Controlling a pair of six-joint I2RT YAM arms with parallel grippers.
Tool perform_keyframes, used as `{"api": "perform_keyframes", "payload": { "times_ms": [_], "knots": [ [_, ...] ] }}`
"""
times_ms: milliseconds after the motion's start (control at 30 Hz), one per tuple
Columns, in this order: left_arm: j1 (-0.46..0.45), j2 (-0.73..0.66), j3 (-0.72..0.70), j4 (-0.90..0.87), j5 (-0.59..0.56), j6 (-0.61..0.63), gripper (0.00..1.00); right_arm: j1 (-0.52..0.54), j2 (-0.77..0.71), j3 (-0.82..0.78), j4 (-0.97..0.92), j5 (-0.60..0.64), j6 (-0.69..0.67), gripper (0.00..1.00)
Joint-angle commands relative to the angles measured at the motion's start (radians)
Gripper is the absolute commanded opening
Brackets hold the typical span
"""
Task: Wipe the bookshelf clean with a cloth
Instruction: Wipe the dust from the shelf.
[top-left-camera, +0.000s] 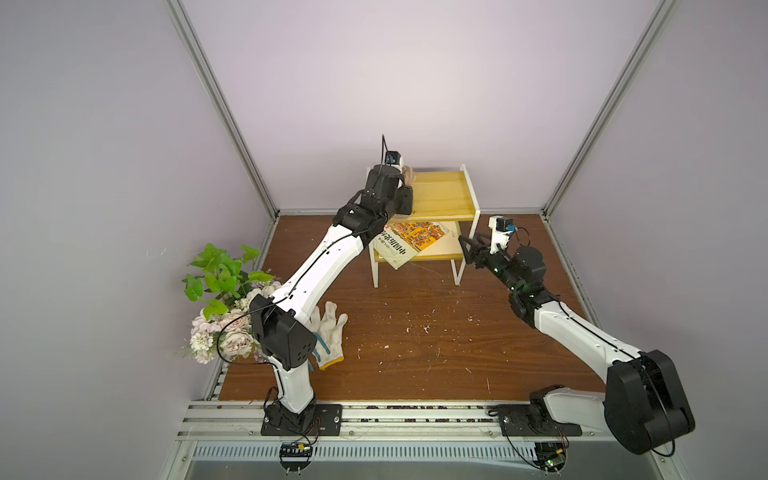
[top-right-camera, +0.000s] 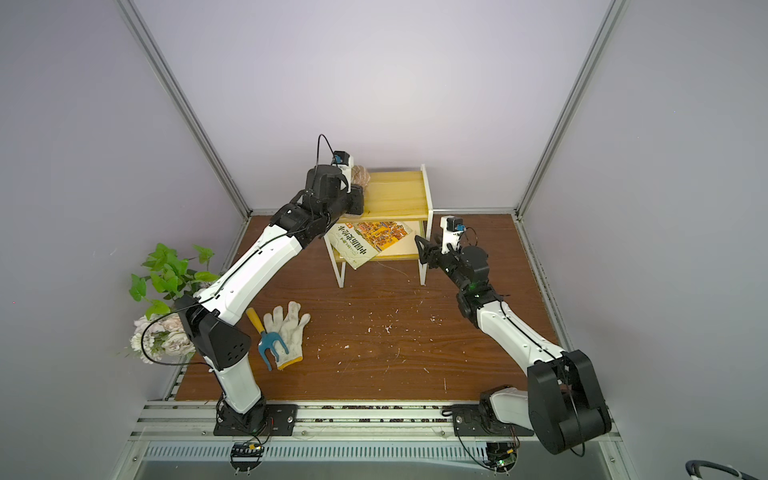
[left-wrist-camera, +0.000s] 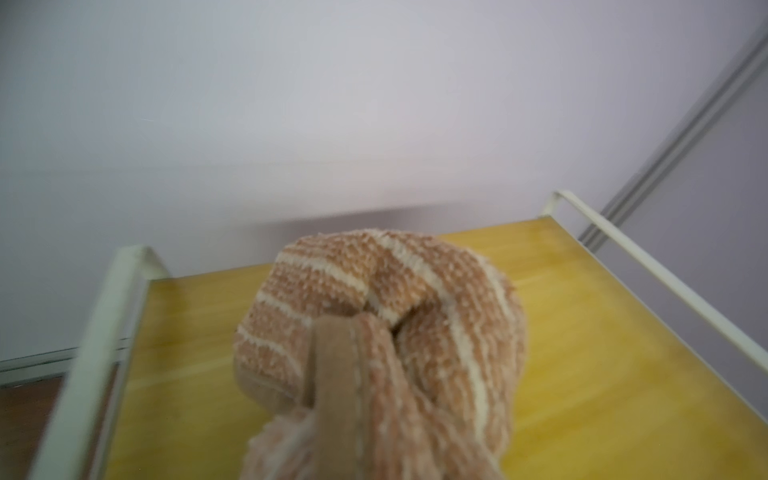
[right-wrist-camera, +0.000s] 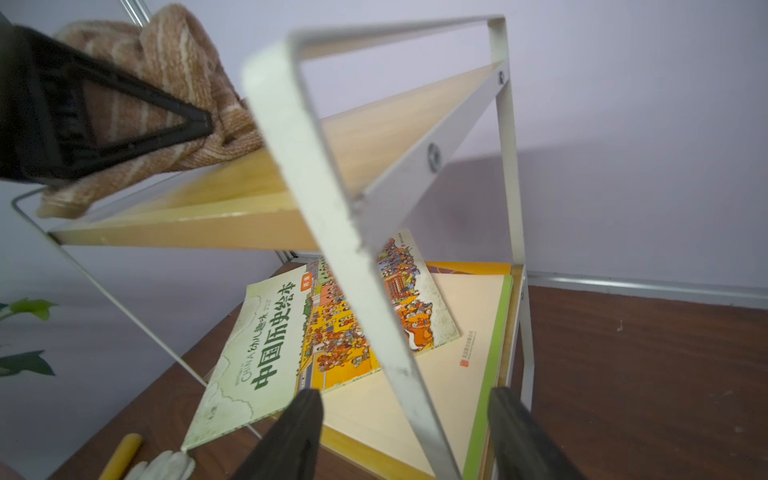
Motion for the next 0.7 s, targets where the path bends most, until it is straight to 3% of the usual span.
{"api": "perform_keyframes", "payload": {
  "times_ms": [0,33,167,267,333,467,533,600,667],
  "knots": [
    [-0.036,0.019,0.042,-0.01,0.27,-0.024,0.0,0.005,0.019,0.045,0.024,-0.002,-0.005,0.52],
    [-0.037,0.013,0.031,-0.021,0.241,-0.031,0.0,0.005,0.021,0.044,0.028,-0.004,-0.002,0.48],
    [-0.025,-0.082,-0.112,-0.043,-0.237,-0.038,0.0,0.006,0.019,0.036,0.054,-0.008,0.007,0.32],
    [-0.012,-0.125,-0.171,-0.052,-0.455,-0.066,0.0,0.006,0.018,0.034,0.048,-0.007,0.007,0.25],
    [-0.014,-0.126,-0.159,-0.045,-0.375,-0.09,0.0,0.004,0.019,0.032,0.046,-0.006,0.008,0.22],
    [-0.045,-0.079,-0.131,0.079,0.112,-0.103,0.0,0.004,0.027,0.031,0.058,-0.005,0.012,0.13],
    [-0.058,-0.04,-0.09,0.068,0.205,-0.096,0.0,0.004,0.035,0.037,0.06,-0.003,0.013,0.09],
    [-0.059,-0.038,-0.094,0.026,0.083,-0.08,0.0,0.005,0.042,0.044,0.063,-0.005,0.017,0.05],
    [-0.059,-0.059,-0.124,-0.025,-0.218,-0.075,0.0,0.005,0.047,0.046,0.066,-0.008,0.019,0.03]
  ]
}}
